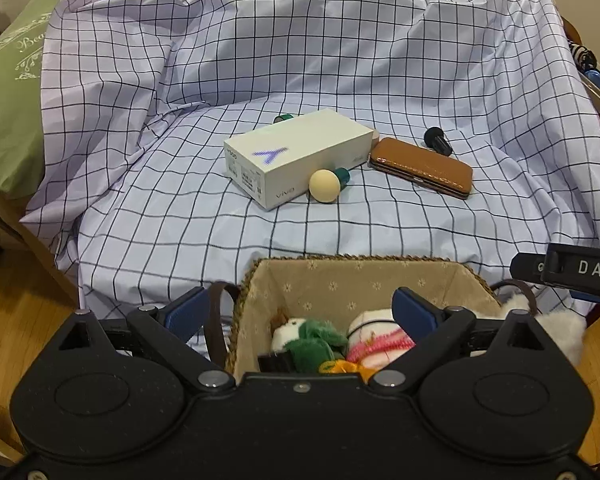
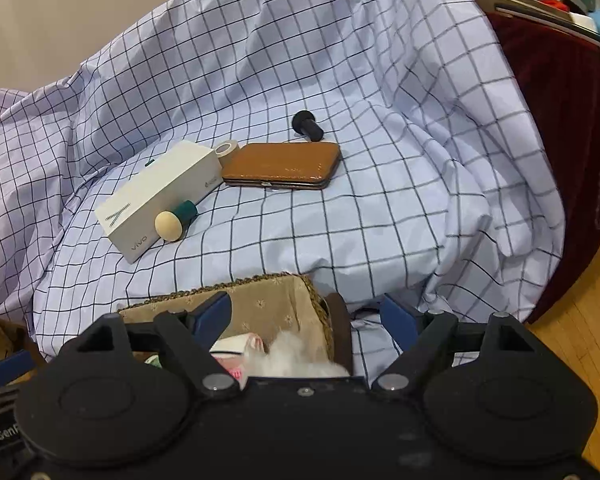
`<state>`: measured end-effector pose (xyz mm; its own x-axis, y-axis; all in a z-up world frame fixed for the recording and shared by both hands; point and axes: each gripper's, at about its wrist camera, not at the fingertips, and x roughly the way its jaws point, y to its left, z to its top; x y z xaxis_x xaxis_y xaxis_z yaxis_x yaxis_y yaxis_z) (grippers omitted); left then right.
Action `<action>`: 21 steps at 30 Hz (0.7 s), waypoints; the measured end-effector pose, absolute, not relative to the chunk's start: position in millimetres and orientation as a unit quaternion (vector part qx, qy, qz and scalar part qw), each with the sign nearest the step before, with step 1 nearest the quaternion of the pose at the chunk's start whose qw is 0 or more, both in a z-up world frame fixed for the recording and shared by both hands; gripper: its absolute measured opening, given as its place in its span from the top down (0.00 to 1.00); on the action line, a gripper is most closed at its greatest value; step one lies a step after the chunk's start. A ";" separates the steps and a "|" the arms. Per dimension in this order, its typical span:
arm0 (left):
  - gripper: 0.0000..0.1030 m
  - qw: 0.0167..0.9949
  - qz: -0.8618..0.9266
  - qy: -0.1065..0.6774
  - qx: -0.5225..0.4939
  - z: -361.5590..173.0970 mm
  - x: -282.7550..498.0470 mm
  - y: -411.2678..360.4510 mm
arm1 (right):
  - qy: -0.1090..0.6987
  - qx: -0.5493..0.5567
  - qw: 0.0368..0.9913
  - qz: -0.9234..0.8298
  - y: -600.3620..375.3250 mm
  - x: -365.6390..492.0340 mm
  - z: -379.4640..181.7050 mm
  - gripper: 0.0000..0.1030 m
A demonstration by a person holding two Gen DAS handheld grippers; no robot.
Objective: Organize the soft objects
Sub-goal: 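Reach both tools toward the white vivo box and wooden ball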
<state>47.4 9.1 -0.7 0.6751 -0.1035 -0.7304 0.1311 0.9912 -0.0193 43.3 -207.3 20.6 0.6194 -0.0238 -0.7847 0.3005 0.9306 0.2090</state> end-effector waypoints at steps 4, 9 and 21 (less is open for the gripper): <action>0.08 0.913 -0.061 0.403 0.017 -1.2 63.8 12.0 | 0.429 0.151 0.887 -0.074 -202.6 63.1 20.1 0.21; 0.08 0.911 -0.057 0.409 0.015 -1.9 85.4 14.5 | 0.431 0.132 0.892 -0.041 -192.7 90.2 18.9 0.21; 0.08 0.904 -0.052 0.425 0.009 -10.5 135.8 20.5 | 0.427 0.060 0.902 0.030 -161.8 154.2 1.2 0.22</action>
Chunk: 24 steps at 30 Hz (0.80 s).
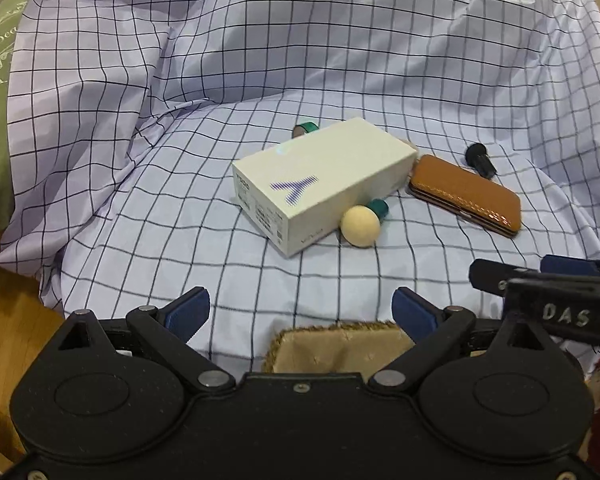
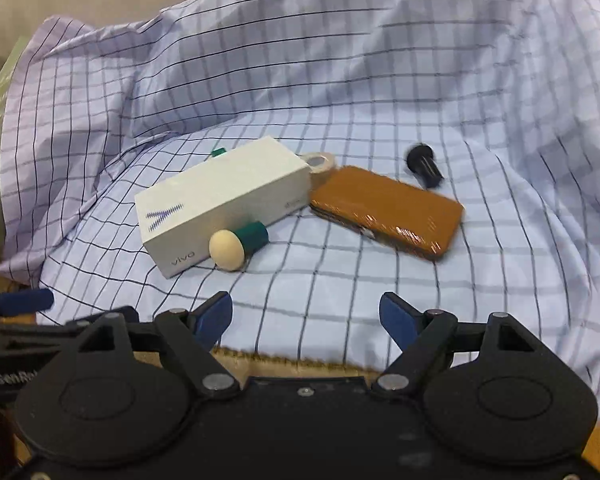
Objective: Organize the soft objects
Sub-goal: 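Reach both tools toward the white vivo box and wooden ball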
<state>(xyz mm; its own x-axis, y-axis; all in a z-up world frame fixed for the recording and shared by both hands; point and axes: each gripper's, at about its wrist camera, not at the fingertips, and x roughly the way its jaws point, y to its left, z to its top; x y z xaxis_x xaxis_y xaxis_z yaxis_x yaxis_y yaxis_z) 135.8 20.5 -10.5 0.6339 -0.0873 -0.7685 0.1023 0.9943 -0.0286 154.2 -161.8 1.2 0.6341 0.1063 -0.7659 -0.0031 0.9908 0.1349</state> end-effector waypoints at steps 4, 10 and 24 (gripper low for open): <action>0.08 0.906 -0.045 0.421 0.006 -8.5 149.8 25.1 | 0.425 0.040 0.902 0.064 -155.3 178.2 -2.3 0.22; 0.08 0.912 -0.029 0.410 0.005 -2.8 174.6 33.5 | 0.422 0.005 0.901 0.100 -143.5 213.8 -10.8 0.22; 0.08 0.902 0.001 0.431 -0.031 -14.7 233.5 62.9 | 0.425 -0.080 0.882 0.190 -109.1 262.4 -50.4 0.26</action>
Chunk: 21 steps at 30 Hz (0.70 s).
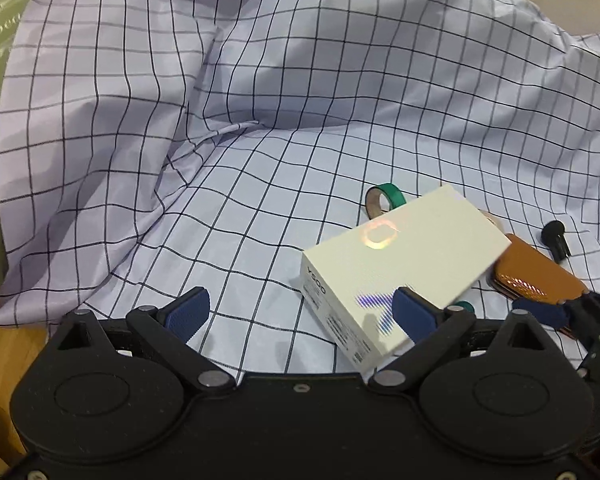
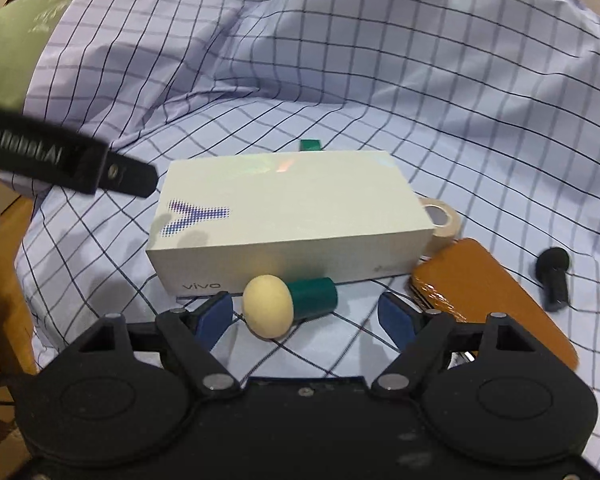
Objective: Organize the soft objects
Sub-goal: 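Reach both tools toward the white vivo box and wooden ball, then grasp the wooden ball with green stem with the right tool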
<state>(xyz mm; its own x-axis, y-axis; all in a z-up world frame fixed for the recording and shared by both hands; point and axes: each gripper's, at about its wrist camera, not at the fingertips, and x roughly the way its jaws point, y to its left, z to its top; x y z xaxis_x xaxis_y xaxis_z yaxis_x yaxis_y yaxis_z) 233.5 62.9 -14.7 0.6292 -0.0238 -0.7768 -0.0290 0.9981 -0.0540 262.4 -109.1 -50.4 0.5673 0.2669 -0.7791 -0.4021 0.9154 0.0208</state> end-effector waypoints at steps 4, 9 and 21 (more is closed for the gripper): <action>0.08 0.899 0.004 0.436 -0.030 -19.1 241.5 65.4 | 0.426 -0.084 0.877 0.205 -104.7 266.6 -60.8 0.28; 0.08 0.898 0.004 0.440 -0.029 -22.1 249.0 67.6 | 0.428 -0.082 0.873 0.219 -103.3 271.7 -71.1 0.34; 0.08 0.896 -0.016 0.444 -0.013 -14.1 266.9 58.3 | 0.437 -0.059 0.867 0.230 -109.1 278.8 -78.5 0.43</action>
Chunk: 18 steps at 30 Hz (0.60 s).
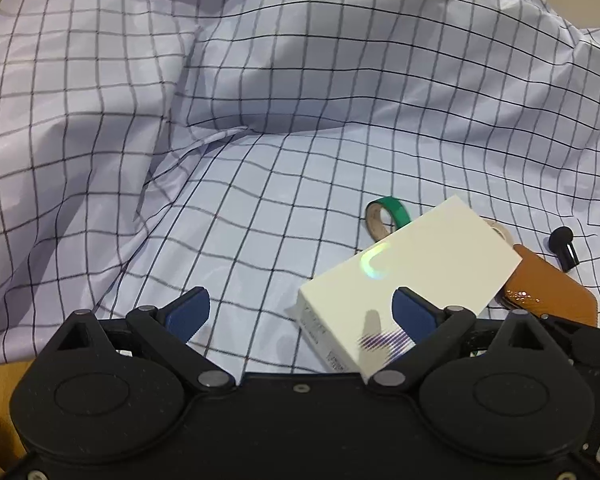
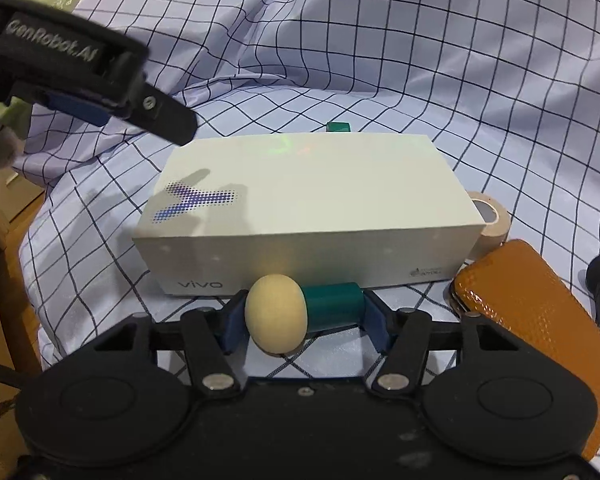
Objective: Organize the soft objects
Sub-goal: 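Grasp the wooden ball with green stem with the right tool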
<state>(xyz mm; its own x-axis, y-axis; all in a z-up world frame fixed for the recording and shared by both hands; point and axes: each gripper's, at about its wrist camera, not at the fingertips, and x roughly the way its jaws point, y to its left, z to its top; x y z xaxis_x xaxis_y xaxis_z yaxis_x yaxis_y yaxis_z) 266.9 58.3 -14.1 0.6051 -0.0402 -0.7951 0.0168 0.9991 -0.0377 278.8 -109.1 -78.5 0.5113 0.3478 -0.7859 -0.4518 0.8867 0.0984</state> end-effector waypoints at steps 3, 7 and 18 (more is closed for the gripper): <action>0.08 0.894 -0.027 0.447 -0.009 -8.9 273.3 49.4 | 0.440 -0.044 0.869 0.222 -115.5 273.5 -72.3 0.43; 0.08 0.895 -0.049 0.443 0.003 1.2 280.3 29.6 | 0.430 -0.032 0.879 0.203 -129.7 259.5 -56.4 0.43; 0.08 0.893 -0.094 0.439 0.039 8.9 323.5 -19.2 | 0.412 0.051 0.904 0.099 -187.8 228.7 -25.9 0.43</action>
